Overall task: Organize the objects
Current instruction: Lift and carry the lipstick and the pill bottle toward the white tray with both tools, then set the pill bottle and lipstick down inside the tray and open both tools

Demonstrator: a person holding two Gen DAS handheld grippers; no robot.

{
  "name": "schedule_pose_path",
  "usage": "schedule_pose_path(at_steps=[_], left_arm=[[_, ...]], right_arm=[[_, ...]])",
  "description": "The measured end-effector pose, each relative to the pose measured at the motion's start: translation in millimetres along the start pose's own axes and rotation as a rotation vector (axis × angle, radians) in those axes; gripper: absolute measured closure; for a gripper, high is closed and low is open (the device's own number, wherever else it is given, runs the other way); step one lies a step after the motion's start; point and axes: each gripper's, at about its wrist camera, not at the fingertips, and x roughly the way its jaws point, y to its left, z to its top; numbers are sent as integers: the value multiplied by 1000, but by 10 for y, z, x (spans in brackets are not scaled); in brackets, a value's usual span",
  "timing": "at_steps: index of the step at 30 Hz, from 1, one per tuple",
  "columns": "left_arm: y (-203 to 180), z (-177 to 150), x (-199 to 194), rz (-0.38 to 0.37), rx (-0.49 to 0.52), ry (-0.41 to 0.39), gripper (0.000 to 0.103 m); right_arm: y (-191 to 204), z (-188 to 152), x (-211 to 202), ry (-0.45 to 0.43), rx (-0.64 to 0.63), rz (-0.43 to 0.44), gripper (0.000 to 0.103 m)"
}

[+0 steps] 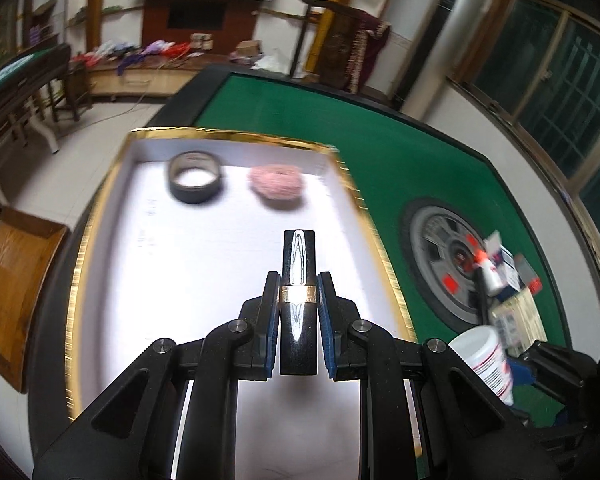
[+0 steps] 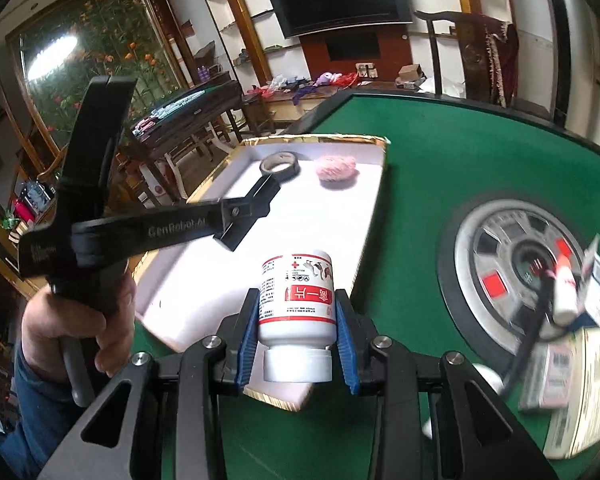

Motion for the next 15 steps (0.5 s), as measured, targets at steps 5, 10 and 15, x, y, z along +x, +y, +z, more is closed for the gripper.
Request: schedule_pose_path(at_steps=[5, 10, 15], left_arm=[[394, 55, 25, 20, -91, 15, 86], [593, 76, 30, 33, -144, 15, 86], [663, 96, 61, 81, -153, 17, 86]], right_arm=[[58, 282, 279, 45, -5, -4, 68], [80, 512, 607, 102, -6, -39, 68], [75, 737, 931, 143, 10, -65, 68]])
